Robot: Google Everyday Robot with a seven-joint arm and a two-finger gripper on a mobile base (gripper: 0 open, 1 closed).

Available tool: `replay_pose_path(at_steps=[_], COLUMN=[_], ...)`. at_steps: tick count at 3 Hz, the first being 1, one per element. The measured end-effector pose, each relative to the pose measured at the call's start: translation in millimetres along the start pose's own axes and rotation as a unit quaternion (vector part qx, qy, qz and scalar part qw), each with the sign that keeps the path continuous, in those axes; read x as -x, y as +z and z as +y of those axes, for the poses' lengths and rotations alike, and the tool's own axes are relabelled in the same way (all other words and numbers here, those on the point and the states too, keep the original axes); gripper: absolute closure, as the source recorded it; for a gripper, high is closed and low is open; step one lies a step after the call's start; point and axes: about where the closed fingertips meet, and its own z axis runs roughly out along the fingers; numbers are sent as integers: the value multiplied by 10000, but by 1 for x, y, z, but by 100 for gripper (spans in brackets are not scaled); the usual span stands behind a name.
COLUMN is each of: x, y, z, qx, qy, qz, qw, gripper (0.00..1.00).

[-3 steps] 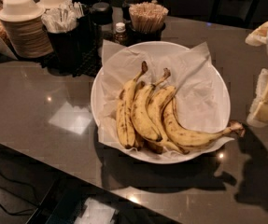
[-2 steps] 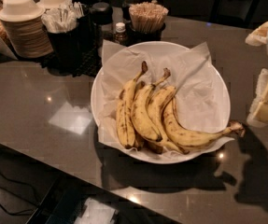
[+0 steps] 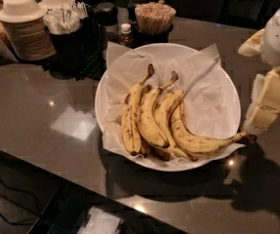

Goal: Pick banana from white bowl

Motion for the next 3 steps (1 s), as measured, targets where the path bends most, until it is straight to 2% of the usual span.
replay_pose_path(at_steps=[1,2,3], x=[28,52,64], y=[28,39,34], z=[5,8,17], qx=[689,894,520], qy=[-244,-455,-522], qz=[-400,-559,-336], qw=[9965,9934,9967], gripper=[0,0,0])
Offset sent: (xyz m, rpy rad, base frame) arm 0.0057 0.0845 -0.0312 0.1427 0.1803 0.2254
